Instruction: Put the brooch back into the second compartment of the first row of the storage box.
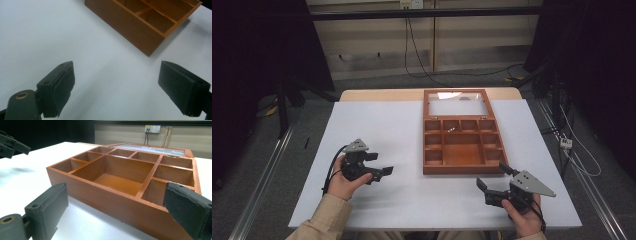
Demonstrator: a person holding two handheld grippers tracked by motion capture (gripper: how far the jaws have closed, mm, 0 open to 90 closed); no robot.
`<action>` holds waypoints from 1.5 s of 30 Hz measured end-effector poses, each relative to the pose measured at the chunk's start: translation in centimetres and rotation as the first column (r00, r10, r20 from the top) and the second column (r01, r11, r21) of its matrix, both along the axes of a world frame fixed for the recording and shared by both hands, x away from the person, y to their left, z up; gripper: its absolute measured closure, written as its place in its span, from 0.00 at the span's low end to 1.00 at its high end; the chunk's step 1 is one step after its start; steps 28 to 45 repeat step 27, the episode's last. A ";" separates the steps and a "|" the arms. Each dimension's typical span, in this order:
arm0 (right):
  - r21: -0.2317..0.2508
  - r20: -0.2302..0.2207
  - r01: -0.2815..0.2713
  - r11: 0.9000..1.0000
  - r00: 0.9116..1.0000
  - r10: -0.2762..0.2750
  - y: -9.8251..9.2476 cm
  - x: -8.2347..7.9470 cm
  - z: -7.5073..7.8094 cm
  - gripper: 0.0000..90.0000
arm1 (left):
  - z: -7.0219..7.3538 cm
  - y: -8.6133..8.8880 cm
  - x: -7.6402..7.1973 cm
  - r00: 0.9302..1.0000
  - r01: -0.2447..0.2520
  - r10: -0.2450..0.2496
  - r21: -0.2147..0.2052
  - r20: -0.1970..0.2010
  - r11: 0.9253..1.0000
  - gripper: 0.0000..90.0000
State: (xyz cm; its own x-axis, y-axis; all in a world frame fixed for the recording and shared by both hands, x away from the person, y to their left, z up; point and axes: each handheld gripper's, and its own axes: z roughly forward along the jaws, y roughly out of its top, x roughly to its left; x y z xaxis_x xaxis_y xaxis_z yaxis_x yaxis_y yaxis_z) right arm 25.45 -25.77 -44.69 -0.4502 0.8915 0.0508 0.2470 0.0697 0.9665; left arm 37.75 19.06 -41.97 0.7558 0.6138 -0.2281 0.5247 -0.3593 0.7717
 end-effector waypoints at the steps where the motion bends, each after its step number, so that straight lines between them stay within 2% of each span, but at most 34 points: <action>1: 0.000 0.000 -0.001 1.000 1.000 0.001 0.0 0.0 0.0 0.06 | 0.0 0.3 -0.2 1.000 -0.002 0.002 -0.001 -0.002 1.000 0.14; 9: 0.001 0.001 -0.004 1.000 1.000 0.004 0.1 0.0 0.0 0.06 | -0.5 2.3 -1.5 1.000 -0.016 0.016 0.008 0.019 1.000 0.13; 19: 0.000 -0.001 -0.007 1.000 1.000 0.007 0.1 0.0 0.0 0.06 | -1.4 4.5 -2.9 0.999 -0.047 0.047 -0.013 0.021 0.999 0.12; 45: -0.002 0.000 -0.009 1.000 1.000 0.009 0.2 0.1 0.0 0.06 | -1.5 4.8 -3.0 0.999 -0.045 0.045 -0.011 0.024 0.999 0.11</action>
